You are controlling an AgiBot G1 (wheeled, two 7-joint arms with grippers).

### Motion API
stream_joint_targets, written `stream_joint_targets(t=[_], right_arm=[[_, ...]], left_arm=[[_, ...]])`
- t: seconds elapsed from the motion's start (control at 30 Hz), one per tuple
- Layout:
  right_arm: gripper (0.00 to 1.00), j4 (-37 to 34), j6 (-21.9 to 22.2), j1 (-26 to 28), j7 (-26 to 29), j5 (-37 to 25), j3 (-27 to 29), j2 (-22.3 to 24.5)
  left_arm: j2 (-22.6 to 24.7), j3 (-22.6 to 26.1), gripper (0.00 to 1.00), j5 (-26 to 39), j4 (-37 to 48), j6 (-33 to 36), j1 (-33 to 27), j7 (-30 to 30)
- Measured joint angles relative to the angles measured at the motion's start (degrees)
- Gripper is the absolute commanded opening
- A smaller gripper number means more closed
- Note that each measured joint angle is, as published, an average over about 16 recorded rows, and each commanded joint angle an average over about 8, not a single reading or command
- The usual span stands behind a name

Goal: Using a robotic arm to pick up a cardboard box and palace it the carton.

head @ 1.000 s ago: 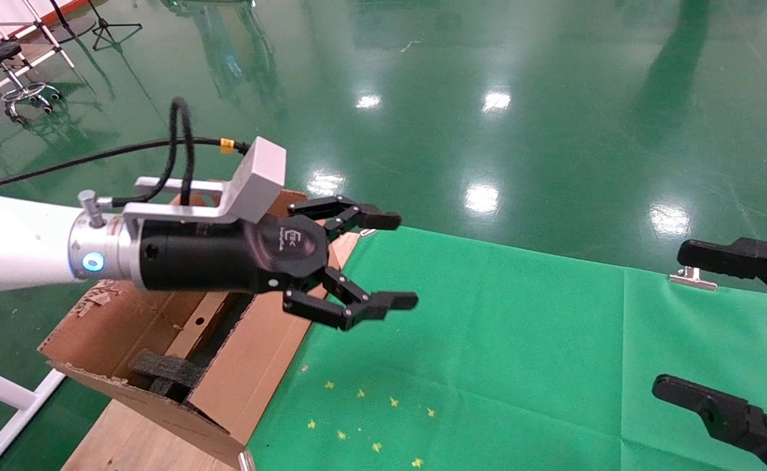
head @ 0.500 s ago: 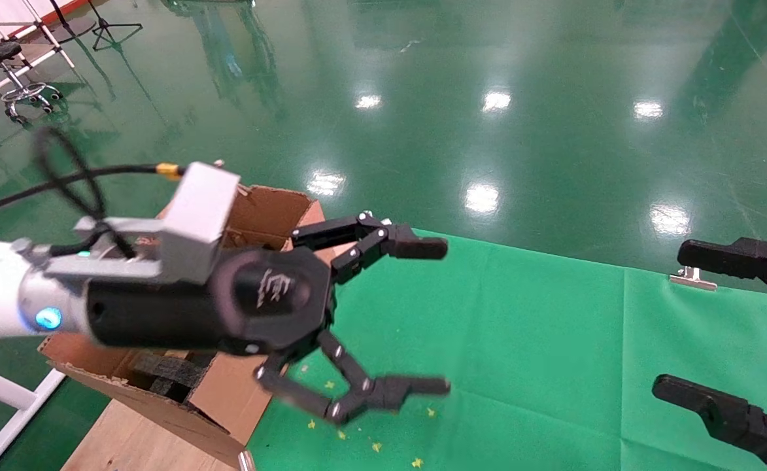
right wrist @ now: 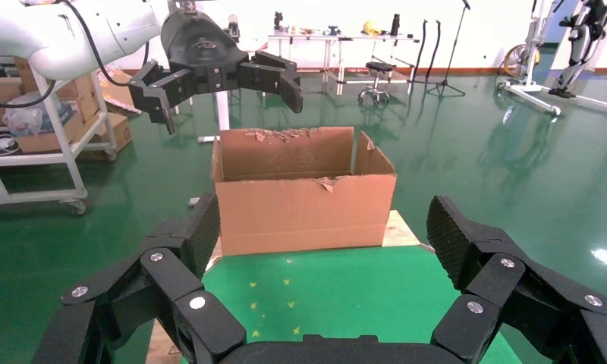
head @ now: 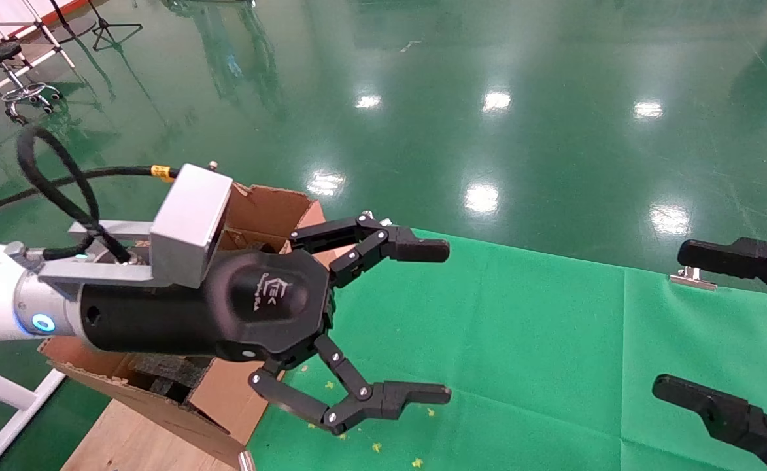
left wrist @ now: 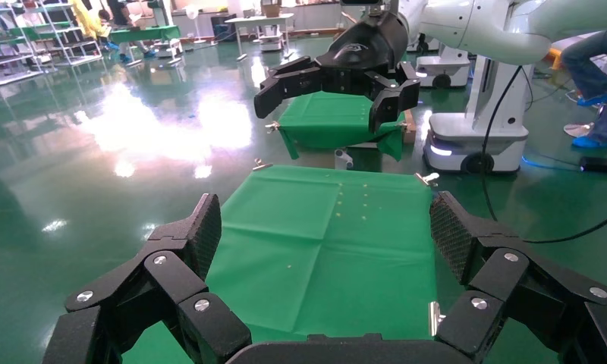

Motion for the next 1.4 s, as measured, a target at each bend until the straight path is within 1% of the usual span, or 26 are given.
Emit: stream_joint_targets(t=[1.4], right_arm=[[1.00,0.00,0.00,0.00,0.00,0.01,0.00,0.00]], left_arm=[[0.00,0.74,1.00,0.93,0.81,-0.28,-0.84,-0.25]])
